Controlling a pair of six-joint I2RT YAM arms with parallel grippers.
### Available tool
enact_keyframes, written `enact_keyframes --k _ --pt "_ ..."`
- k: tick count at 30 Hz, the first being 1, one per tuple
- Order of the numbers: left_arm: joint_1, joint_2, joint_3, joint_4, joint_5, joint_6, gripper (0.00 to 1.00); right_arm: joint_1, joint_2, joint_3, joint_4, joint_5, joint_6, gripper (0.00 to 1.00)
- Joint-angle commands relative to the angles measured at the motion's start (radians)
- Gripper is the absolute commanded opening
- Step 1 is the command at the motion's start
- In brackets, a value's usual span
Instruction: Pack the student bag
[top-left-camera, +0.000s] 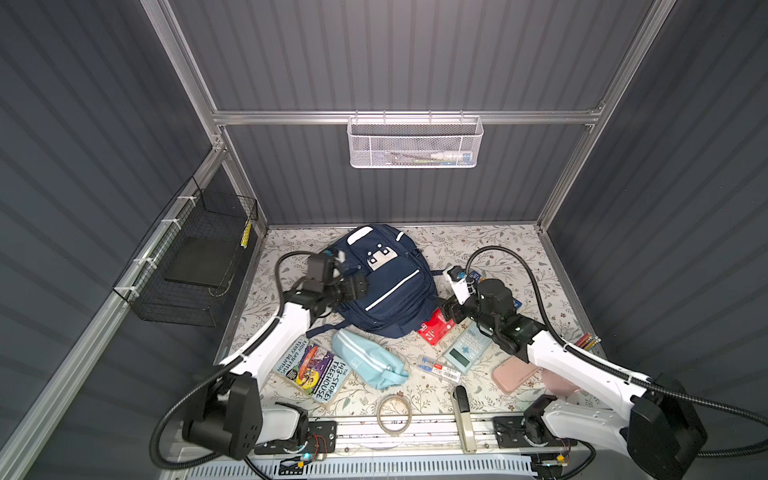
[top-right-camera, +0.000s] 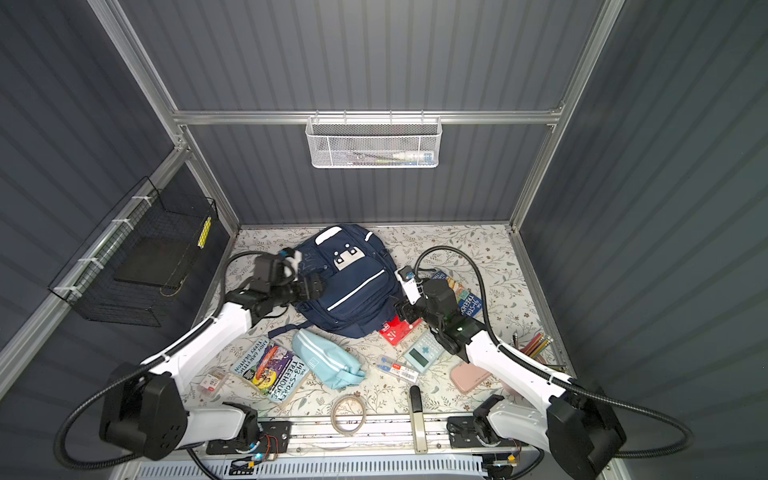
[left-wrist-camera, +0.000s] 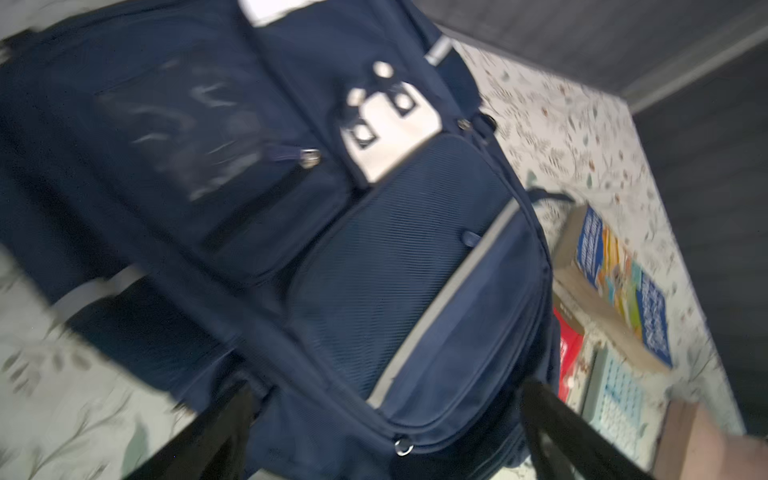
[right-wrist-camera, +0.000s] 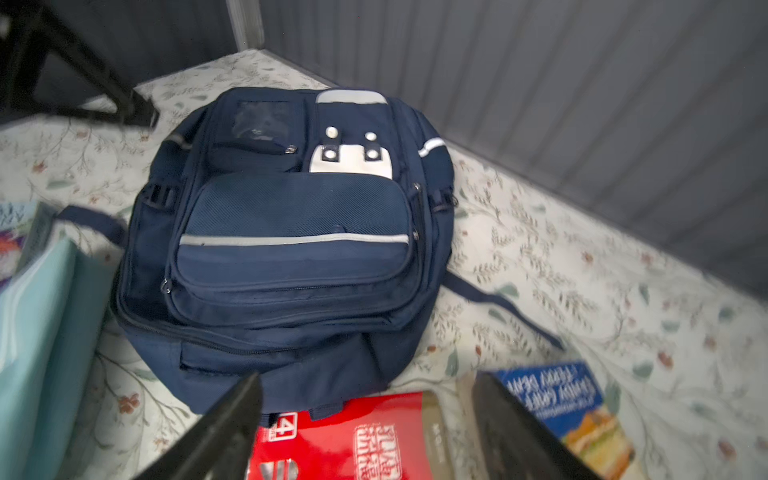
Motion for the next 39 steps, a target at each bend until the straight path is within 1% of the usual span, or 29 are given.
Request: enact_keyframes --k 1,4,6,8,11,14,17,19,20,21,22,23,24,25,29,32,34,35,36,37,39 --pt "-0.126 0.162 0.144 -0.093 -0.138 0.163 0.97 -0.029 -0.020 0.046 -0.152 0.072 0.261 0.88" --pt "-0.182 0.289 0.233 -0.110 -0.205 0.251 0.90 -0.051 -0.072 0.023 -0.169 0.043 0.315 0.89" --pt "-0.221 0.350 0.293 -0.140 -0.234 0.301 0.89 -0.064 -0.096 -0.005 -0.168 0.016 0.345 0.89" --pt "-0.257 0.388 0.316 -0.139 -0.271 0.332 0.89 -0.073 -0.118 -0.034 -0.160 -0.003 0.368 0.89" --pt "-0.274 0.445 0.327 -0.143 -0.336 0.327 0.89 -0.078 -0.152 -0.083 -0.137 0.003 0.406 0.90" --pt "-0.277 0.494 0.344 -0.133 -0.372 0.353 0.89 -0.080 -0.186 -0.121 -0.114 -0.012 0.411 0.90" --pt "-0.280 0.544 0.374 -0.139 -0.361 0.360 0.91 -0.080 -0.201 -0.145 -0.104 -0.005 0.411 0.91" --pt "-0.288 0.567 0.382 -0.144 -0.353 0.349 0.99 -0.080 -0.198 -0.155 -0.107 0.006 0.411 0.91" --pt "-0.289 0.579 0.382 -0.138 -0.350 0.341 0.97 -0.082 -0.194 -0.158 -0.108 0.004 0.411 0.91" --pt "-0.289 0.590 0.382 -0.144 -0.354 0.330 0.80 -0.081 -0.192 -0.161 -0.106 0.002 0.413 0.91" --pt "-0.289 0.594 0.400 -0.153 -0.358 0.321 0.59 -0.082 -0.190 -0.163 -0.106 0.003 0.416 0.91" --pt "-0.289 0.585 0.420 -0.157 -0.356 0.315 0.33 -0.082 -0.189 -0.164 -0.105 0.006 0.420 0.91" --pt "-0.289 0.565 0.422 -0.153 -0.355 0.310 0.09 -0.081 -0.187 -0.167 -0.104 0.007 0.426 0.90" --pt "-0.288 0.543 0.427 -0.155 -0.353 0.305 0.00 -0.082 -0.187 -0.167 -0.103 0.003 0.430 0.90" --pt "-0.274 0.445 0.517 -0.252 -0.345 0.284 0.00 -0.089 -0.186 -0.160 -0.111 0.004 0.468 0.88" --pt "-0.230 0.363 0.526 -0.265 -0.256 0.247 0.00 -0.092 -0.177 -0.149 -0.124 0.012 0.475 0.89" --pt "-0.204 0.329 0.520 -0.281 -0.233 0.241 0.00 -0.101 -0.168 -0.129 -0.172 0.053 0.495 0.89" --pt "-0.189 0.315 0.514 -0.290 -0.228 0.236 0.00 -0.111 -0.165 -0.112 -0.213 0.085 0.520 0.90" --pt "-0.177 0.300 0.504 -0.293 -0.207 0.228 0.00 -0.131 -0.163 -0.099 -0.260 0.110 0.554 0.93" --pt "-0.162 0.285 0.482 -0.272 -0.166 0.216 0.00 -0.165 -0.159 -0.088 -0.307 0.109 0.593 0.96" --pt "-0.138 0.257 0.447 -0.240 -0.078 0.190 0.00 -0.257 -0.148 -0.088 -0.338 0.033 0.635 0.98"
